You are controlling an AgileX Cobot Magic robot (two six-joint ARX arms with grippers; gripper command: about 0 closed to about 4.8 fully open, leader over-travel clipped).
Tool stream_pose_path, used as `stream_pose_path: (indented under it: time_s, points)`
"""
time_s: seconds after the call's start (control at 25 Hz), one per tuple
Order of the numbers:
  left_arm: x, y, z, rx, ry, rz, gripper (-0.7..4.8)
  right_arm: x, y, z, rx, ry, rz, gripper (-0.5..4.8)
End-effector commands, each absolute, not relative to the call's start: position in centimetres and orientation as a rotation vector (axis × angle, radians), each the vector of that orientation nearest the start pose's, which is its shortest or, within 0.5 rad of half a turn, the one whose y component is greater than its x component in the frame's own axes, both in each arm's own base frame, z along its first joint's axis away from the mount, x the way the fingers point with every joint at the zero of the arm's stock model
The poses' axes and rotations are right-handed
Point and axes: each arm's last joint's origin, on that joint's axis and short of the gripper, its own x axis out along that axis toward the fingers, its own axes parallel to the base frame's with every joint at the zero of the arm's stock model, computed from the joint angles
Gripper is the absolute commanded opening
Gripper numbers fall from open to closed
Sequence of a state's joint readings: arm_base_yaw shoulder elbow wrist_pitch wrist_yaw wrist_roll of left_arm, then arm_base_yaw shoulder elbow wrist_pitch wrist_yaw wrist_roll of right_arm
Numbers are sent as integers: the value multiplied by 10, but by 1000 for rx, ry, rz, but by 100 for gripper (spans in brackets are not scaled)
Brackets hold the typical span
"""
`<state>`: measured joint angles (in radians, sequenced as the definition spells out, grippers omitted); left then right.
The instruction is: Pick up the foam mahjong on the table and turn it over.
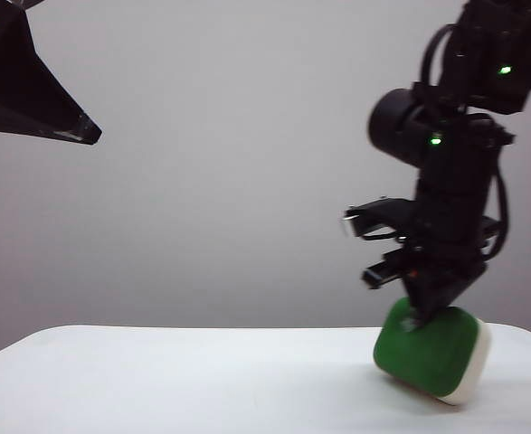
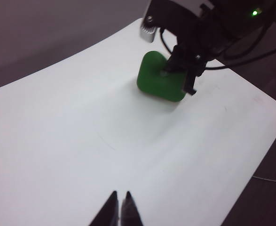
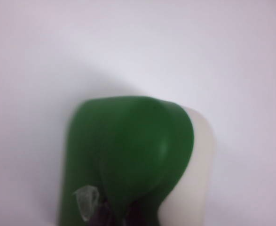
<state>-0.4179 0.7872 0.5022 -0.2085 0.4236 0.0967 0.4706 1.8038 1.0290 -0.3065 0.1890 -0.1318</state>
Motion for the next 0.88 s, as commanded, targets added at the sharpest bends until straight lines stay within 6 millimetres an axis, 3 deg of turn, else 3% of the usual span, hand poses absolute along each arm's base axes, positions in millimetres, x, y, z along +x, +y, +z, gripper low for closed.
stream_pose_path:
  time_s: [0.04, 0.12, 0.16, 0.2, 0.24, 0.32, 0.44, 0.52, 0.68, 0.76, 0.88]
  points:
    - [149, -79, 236, 83, 475, -854, 17, 303, 176, 152, -428, 988, 430, -6]
    - [148, -79, 235, 82, 486, -854, 17, 301, 195, 162, -369, 952, 538, 18]
    - [148, -79, 234, 82, 492, -854, 17, 302, 204, 169, -323, 924, 578, 103]
    - [148, -79, 234, 82, 495, -854, 17, 304, 208, 174, -299, 906, 593, 151]
    - [148, -79, 234, 82, 500, -853, 17, 306, 210, 178, -288, 895, 594, 162]
    - [147, -79, 234, 82, 503, -853, 17, 309, 212, 185, -283, 877, 596, 152]
    - [147, -79, 233, 82, 508, -853, 17, 312, 213, 190, -291, 867, 576, 38]
    - [147, -78, 232, 82, 520, -853, 17, 313, 207, 188, -307, 890, 535, 31]
    - [146, -78, 232, 82, 530, -853, 17, 310, 197, 183, -526, 915, 334, 30]
    - [146, -78, 232, 82, 530, -853, 17, 310, 194, 183, -627, 913, 286, -2]
    - [146, -78, 232, 82, 530, -853, 17, 311, 190, 180, -750, 898, 173, -8]
